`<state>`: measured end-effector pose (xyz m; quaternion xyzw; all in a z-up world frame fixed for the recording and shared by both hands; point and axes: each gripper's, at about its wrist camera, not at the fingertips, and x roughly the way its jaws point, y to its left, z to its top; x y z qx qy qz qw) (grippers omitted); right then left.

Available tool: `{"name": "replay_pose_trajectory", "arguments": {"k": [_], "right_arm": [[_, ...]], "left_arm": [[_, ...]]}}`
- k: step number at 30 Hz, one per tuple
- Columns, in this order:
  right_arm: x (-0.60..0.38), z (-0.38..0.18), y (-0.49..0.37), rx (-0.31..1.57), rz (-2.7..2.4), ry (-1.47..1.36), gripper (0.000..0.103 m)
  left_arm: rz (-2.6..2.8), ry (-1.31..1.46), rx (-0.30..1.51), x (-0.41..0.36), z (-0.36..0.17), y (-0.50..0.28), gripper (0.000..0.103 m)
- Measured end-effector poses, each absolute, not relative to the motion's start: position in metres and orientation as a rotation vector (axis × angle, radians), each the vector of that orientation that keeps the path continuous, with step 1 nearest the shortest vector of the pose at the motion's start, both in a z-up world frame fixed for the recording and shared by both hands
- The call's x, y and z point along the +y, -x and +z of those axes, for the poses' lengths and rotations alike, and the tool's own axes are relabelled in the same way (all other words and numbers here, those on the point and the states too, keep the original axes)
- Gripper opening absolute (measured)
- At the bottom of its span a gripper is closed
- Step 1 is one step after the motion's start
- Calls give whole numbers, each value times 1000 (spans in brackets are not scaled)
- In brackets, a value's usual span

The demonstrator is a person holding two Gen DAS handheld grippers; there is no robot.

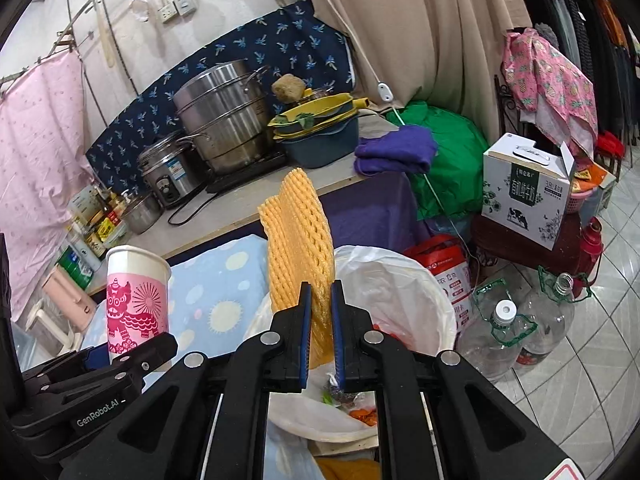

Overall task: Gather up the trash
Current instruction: 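Carry the pink cup and orange foam net over the bin, then open both tools to drop the cup and foam net into the bin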

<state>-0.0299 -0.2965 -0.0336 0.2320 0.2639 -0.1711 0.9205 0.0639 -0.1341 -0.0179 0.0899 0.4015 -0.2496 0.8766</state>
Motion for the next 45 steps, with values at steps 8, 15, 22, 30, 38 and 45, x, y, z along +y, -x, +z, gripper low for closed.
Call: {"name": "replay_pose_trajectory", "arguments": {"k": [8, 15, 22, 30, 38, 45], "right_arm": [[-313, -49, 27, 563, -381, -510, 9], [-322, -61, 19, 584, -395, -525, 10], [-326, -70, 13, 607, -404, -534, 10], [-328, -71, 9, 603, -419, -524, 15], [-327, -63, 12, 570, -426, -529, 35], [-323, -56, 13, 552, -419, -522, 38]], "left_arm": [[-551, -211, 848, -165, -28, -67, 54], [-550, -225, 871, -179, -42, -78, 54], [-550, -222, 890, -187, -51, -89, 54], [-560, -208, 898, -191, -53, -96, 54], [-544, -209, 876, -191, -51, -95, 75], [-538, -204, 872, -187, -48, -96, 75]]}}
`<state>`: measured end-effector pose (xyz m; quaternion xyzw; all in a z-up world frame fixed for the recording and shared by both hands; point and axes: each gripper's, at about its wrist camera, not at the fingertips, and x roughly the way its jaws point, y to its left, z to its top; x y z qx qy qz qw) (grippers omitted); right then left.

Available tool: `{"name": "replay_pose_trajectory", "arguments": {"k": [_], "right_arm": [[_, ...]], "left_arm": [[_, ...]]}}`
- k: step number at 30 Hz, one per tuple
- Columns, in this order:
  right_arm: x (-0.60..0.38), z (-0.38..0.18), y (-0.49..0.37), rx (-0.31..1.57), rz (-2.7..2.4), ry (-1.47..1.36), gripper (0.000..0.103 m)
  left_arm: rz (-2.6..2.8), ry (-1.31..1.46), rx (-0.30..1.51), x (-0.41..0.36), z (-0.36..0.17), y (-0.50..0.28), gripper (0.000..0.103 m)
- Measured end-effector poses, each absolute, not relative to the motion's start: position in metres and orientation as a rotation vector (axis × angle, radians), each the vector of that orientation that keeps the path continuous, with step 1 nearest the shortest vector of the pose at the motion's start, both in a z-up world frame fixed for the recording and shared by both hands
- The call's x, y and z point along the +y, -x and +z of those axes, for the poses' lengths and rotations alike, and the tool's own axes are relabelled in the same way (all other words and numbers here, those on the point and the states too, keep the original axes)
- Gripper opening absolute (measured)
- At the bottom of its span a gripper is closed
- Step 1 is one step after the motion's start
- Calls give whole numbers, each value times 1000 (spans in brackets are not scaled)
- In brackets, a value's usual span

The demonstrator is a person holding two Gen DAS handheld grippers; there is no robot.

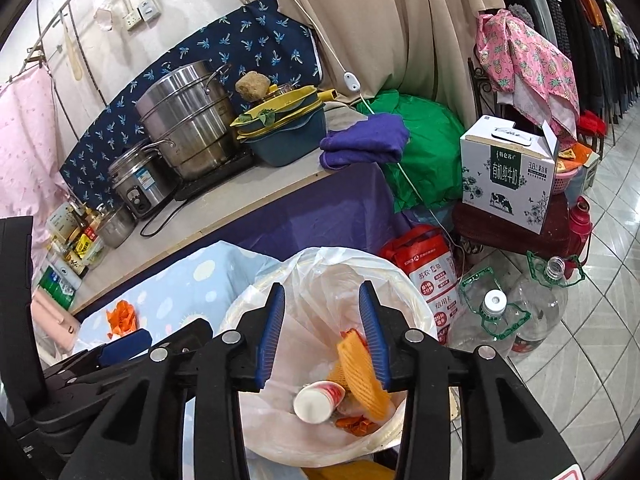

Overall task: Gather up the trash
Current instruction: 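Open both tools to drop the cup and foam net into the bin, then grasp the white paper towel with the left tool while the right grasps another towel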

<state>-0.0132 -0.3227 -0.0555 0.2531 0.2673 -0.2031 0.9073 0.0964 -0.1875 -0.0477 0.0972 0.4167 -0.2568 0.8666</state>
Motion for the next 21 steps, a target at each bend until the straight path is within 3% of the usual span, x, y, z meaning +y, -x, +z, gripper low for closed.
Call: {"name": "replay_pose_trajectory", "arguments": {"k": [21], "right_arm": [[-268, -24, -10, 542, -337, -444, 39]], "left_arm": [[-478, -98, 844, -124, -24, -109, 75]]}}
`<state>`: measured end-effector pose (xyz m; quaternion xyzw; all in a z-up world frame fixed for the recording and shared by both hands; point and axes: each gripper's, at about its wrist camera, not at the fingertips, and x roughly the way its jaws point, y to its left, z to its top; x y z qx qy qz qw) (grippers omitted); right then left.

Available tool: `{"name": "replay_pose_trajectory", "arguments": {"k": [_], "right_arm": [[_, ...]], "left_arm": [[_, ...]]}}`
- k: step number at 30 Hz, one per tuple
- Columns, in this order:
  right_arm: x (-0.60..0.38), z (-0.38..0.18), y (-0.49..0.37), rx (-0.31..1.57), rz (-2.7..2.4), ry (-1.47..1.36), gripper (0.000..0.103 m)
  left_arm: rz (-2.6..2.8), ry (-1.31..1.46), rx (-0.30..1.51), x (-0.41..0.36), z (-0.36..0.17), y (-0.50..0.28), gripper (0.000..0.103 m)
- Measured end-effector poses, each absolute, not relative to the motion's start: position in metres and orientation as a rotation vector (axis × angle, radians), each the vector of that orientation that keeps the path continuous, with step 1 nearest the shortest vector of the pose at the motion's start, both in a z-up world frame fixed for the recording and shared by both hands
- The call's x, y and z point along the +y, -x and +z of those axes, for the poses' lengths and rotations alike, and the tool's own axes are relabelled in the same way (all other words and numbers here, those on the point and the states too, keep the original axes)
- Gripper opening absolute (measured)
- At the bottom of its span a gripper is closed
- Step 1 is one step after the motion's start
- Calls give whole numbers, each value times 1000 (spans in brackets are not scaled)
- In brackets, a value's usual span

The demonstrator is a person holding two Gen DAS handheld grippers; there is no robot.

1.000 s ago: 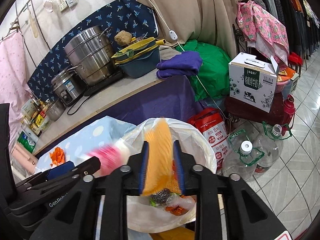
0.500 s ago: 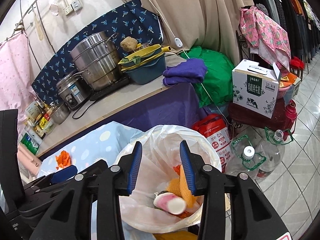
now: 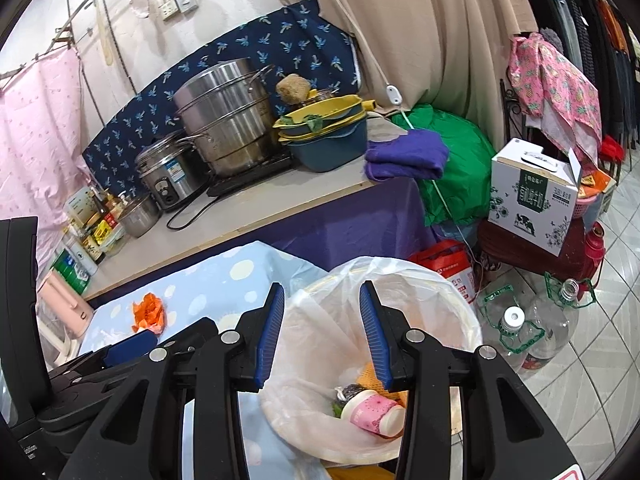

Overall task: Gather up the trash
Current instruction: 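Grasp the white paper towel with the left tool while the right grasps another towel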

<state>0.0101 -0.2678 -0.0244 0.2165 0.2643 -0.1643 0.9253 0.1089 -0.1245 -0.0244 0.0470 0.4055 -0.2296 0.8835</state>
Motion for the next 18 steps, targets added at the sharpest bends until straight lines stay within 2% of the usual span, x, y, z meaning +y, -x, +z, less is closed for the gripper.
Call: {"name": "replay_pose_trajectory", "arguments": {"k": [13, 18], "right_arm": [[-170, -22, -66, 613, -176, -338, 40], [-126, -29, -92, 646, -95, -293, 46]], "left_arm": [[-325, 29, 881, -15, -32, -142, 75], [-246, 87, 900, 41, -39, -155, 78]]}}
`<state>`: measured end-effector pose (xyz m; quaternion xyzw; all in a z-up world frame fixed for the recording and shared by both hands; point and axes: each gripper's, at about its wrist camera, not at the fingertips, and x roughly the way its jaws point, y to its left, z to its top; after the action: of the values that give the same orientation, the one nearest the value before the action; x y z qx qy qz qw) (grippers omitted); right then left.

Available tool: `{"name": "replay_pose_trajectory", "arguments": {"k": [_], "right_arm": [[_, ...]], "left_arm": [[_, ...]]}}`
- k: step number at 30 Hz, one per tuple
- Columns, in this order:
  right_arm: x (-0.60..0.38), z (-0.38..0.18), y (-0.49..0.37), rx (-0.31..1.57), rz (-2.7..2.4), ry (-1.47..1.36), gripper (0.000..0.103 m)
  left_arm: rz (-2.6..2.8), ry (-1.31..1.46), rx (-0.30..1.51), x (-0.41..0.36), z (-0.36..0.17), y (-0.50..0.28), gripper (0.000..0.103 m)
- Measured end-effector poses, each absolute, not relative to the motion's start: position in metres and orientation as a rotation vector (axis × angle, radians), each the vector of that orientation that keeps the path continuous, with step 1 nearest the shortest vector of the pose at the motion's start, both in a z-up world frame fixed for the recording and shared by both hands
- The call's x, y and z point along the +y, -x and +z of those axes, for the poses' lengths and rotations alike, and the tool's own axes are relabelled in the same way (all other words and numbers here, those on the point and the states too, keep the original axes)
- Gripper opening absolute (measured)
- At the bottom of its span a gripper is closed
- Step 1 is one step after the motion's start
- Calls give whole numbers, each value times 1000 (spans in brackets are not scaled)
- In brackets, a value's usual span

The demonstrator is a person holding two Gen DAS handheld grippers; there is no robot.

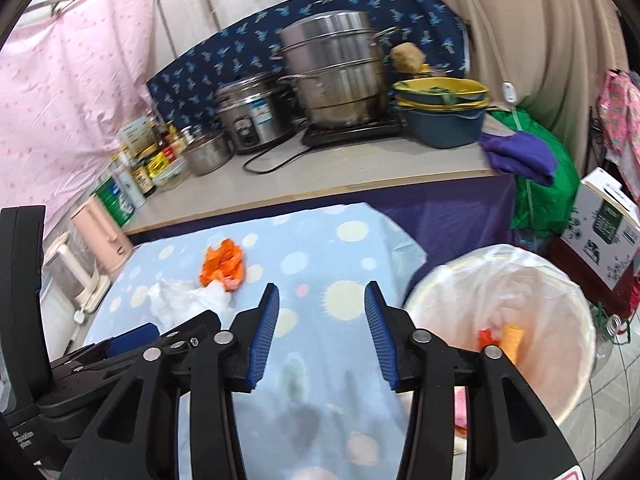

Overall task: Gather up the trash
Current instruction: 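Grasp the white paper towel with the left tool while the right grasps another towel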

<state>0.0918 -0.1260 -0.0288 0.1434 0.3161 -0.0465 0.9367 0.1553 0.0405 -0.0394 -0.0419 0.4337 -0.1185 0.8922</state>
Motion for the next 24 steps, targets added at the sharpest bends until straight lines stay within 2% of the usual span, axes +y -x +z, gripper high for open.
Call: {"name": "replay_pose_trajectory", "arguments": {"k": [13, 24], "right_arm": [[-28, -73, -174, 775, 104, -257, 52], [2, -102, -220, 834, 151, -303, 62]], "left_arm": [[35, 268, 956, 189, -75, -195, 79], [92, 300, 981, 226, -96, -215, 79]]}}
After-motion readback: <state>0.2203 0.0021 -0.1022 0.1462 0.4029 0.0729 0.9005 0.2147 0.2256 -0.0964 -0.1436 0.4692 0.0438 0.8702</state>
